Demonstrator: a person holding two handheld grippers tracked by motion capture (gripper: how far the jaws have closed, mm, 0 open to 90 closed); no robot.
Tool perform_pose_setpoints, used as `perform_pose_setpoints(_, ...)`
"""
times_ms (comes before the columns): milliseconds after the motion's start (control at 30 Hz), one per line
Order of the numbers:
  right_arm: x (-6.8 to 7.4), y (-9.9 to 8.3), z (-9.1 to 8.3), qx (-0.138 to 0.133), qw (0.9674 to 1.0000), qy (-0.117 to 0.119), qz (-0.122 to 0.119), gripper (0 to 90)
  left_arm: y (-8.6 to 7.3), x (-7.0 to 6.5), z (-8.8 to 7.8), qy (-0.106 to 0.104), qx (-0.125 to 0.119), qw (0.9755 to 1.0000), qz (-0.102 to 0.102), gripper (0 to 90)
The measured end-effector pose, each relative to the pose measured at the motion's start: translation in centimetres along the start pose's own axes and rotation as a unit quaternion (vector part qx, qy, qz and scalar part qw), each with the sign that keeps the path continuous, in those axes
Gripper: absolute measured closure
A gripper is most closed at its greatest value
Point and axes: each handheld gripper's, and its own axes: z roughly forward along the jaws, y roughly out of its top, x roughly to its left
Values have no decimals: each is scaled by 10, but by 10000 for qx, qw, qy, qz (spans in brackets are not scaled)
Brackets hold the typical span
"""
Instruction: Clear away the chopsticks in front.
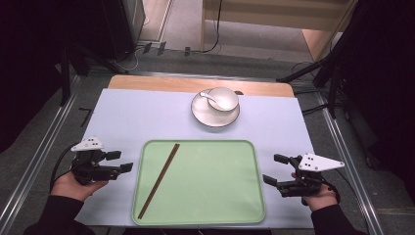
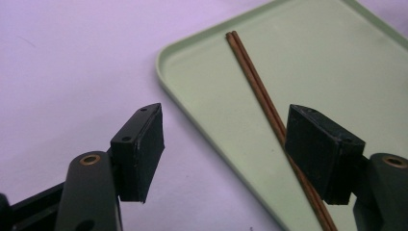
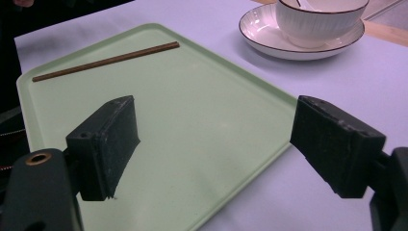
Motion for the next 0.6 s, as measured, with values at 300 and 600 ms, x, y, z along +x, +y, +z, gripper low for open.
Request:
perform_pose_setpoints(300, 1, 0, -1, -71, 10000, 7, -1, 171, -7, 9, -12, 133, -266, 9994, -149, 283)
perform_pose_setpoints(600, 1, 1, 0, -76, 10000, 26, -16, 171, -10, 14, -16, 119, -379, 9990, -184, 282)
